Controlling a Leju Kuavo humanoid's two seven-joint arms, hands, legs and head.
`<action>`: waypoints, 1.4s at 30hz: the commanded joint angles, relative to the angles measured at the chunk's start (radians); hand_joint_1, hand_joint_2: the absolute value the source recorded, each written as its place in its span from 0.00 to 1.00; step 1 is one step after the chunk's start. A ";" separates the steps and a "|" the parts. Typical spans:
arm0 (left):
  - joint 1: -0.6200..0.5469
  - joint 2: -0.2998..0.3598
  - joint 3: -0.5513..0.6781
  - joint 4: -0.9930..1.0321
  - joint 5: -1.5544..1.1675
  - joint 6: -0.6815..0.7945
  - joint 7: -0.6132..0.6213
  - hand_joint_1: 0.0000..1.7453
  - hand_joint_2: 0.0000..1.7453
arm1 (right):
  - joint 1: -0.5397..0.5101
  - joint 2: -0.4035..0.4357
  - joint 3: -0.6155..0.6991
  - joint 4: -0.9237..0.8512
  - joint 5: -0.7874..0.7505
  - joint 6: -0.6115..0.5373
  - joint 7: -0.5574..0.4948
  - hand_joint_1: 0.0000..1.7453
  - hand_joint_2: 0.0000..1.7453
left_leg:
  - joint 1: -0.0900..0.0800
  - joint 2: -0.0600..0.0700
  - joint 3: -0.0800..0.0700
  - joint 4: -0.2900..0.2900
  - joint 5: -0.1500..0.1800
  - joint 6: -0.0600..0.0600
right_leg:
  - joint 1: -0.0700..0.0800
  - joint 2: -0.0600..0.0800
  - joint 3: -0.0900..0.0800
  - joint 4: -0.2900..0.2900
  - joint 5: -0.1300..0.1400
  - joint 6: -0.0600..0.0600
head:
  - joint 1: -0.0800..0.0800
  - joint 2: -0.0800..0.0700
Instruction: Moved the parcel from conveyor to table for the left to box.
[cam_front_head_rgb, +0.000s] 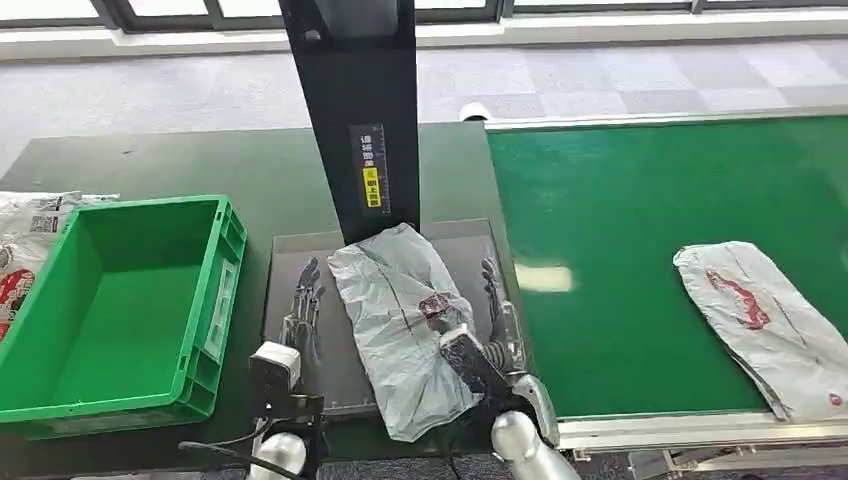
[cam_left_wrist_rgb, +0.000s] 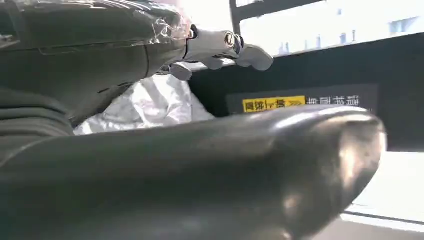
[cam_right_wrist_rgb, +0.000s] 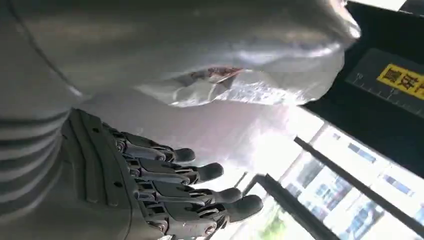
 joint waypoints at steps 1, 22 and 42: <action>0.022 0.082 -0.014 -0.064 -0.099 -0.036 0.013 0.00 0.00 | 0.324 -0.034 0.030 -0.603 -0.058 -0.220 -0.089 0.00 1.00 | 0.000 -0.002 0.001 -0.001 -0.001 -0.001 | 0.001 -0.003 0.002 -0.001 -0.002 -0.002 | 0.000 0.000; 0.060 0.077 -0.006 -0.101 -0.053 -0.106 -0.052 0.00 0.00 | 0.311 0.006 -0.006 -0.605 -0.145 -0.249 -0.237 0.00 1.00 | 0.000 0.003 0.002 -0.002 -0.001 0.000 | 0.000 0.002 0.001 -0.001 0.000 -0.001 | 0.000 0.000; 0.024 0.154 -0.186 0.013 -0.962 -0.147 0.345 0.00 1.00 | 0.257 -0.007 -0.027 -0.552 -0.193 -0.128 -0.254 0.00 1.00 | 0.001 0.003 0.004 -0.006 0.001 0.000 | 0.001 0.001 0.004 -0.006 0.002 -0.003 | 0.000 0.000</action>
